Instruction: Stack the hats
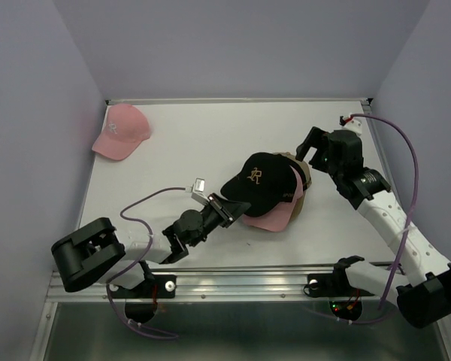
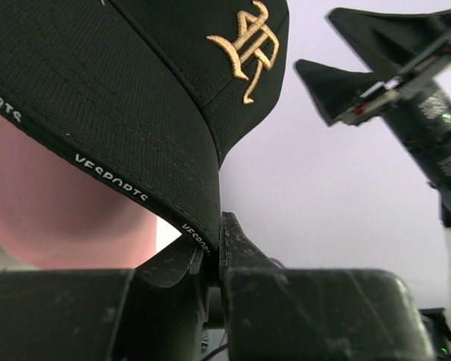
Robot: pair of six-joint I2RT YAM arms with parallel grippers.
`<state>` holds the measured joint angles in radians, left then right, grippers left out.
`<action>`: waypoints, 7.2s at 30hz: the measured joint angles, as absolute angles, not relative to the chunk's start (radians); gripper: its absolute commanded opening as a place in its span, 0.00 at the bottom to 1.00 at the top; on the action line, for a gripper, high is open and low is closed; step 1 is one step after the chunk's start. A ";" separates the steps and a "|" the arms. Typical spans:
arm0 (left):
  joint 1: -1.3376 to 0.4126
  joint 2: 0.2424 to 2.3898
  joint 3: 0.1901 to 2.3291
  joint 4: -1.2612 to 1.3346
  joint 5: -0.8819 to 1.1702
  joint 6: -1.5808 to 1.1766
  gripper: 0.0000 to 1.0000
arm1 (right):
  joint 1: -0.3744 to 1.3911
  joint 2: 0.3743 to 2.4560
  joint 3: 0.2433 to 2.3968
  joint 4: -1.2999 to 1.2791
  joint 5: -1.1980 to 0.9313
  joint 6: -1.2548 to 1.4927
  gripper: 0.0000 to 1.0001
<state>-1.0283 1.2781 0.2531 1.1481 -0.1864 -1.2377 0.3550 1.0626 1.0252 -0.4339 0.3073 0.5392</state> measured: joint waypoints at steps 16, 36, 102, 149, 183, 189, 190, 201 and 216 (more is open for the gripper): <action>-1.033 1.563 0.285 1.317 -0.162 -1.350 0.34 | 0.355 1.101 1.014 -0.434 0.299 0.538 1.00; -1.093 1.275 0.352 0.864 -0.211 -1.242 0.70 | 0.355 1.140 1.005 -0.397 0.052 0.440 1.00; -0.560 0.951 0.765 -0.234 -0.474 -1.024 0.99 | 0.486 1.196 0.916 -0.295 -0.389 0.407 1.00; 0.484 1.821 0.996 0.537 0.149 -0.591 0.98 | 0.486 1.259 1.164 -0.285 -0.216 0.391 1.00; 0.400 1.950 1.096 0.400 -0.058 -0.716 0.48 | 0.486 1.261 1.164 -0.307 -0.204 0.353 1.00; 0.392 1.950 1.107 0.414 -0.066 -0.748 0.24 | 0.486 1.261 1.164 -0.307 -0.200 0.349 1.00; 0.392 1.950 1.109 0.418 -0.065 -0.753 0.19 | 0.486 1.261 1.164 -0.307 -0.199 0.347 1.00; 0.388 1.941 1.106 0.481 -0.049 -0.760 0.00 | 0.486 1.259 1.164 -0.307 -0.189 0.343 1.00; 0.319 1.444 0.794 0.634 -0.026 -0.736 0.00 | 0.486 1.185 1.137 -0.307 -0.188 0.350 1.00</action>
